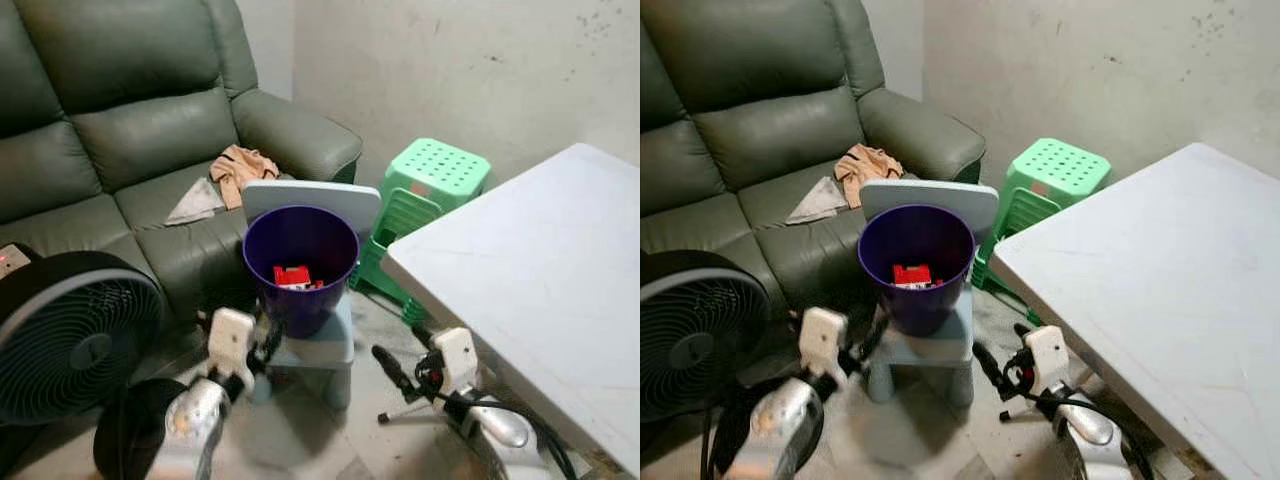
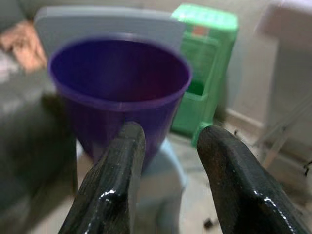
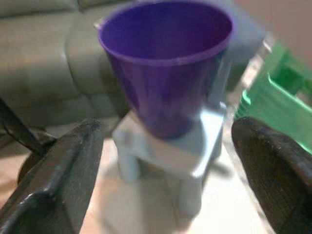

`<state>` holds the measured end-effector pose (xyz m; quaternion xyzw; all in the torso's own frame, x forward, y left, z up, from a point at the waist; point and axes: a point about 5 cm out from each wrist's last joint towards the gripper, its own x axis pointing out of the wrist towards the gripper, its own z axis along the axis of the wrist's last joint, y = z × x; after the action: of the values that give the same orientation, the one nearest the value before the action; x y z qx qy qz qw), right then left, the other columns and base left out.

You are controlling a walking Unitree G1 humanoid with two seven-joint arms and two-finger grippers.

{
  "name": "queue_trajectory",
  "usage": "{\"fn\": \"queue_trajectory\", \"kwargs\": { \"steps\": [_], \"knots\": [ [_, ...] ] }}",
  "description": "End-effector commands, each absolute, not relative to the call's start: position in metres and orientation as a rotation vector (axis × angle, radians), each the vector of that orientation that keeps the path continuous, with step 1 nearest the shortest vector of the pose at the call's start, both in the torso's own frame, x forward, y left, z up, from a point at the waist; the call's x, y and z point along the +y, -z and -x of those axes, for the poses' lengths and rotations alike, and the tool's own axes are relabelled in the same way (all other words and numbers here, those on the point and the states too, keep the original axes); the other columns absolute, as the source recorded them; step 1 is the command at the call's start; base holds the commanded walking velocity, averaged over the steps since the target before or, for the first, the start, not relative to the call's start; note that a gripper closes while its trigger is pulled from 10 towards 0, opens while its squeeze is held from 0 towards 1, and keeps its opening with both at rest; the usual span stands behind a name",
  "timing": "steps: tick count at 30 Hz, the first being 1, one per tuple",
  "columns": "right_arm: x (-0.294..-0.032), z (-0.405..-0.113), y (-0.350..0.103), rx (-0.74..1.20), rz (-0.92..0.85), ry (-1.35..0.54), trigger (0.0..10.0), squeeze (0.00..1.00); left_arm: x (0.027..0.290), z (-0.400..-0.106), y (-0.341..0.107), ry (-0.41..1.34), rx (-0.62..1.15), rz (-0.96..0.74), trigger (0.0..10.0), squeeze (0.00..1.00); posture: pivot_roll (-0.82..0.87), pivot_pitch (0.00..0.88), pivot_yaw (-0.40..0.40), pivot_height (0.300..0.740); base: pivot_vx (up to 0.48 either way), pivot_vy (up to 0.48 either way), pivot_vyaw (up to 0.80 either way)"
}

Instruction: Picking trash to rubbish bin

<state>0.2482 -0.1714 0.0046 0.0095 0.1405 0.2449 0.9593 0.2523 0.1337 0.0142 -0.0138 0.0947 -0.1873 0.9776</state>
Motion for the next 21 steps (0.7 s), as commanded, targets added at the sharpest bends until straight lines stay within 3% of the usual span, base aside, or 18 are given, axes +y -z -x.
{"fn": "queue_trajectory", "kwargs": {
  "steps": [1, 14, 21],
  "knots": [
    [-0.177, -0.249, -0.001, 0.293, -0.008, -0.472, 10.0, 0.00, 0.136, -0.252, -0.011, 0.353, 0.187, -0.002, 10.0, 0.00, -0.02, 0.049, -0.065, 0.740, 0.000, 0.000, 0.00],
    [-0.201, -0.217, 0.051, 0.621, 0.047, -0.177, 10.0, 0.00, 0.142, -0.225, 0.051, 0.222, 0.582, 0.007, 10.0, 0.00, -0.01, 0.044, -0.066, 0.740, 0.000, 0.000, 0.00],
    [-0.208, -0.192, 0.067, 0.720, 0.021, -0.085, 10.0, 0.00, 0.140, -0.215, 0.061, 0.221, 0.665, 0.007, 10.0, 0.00, -0.02, 0.043, -0.053, 0.740, 0.000, 0.000, 0.00]
  ]
}}
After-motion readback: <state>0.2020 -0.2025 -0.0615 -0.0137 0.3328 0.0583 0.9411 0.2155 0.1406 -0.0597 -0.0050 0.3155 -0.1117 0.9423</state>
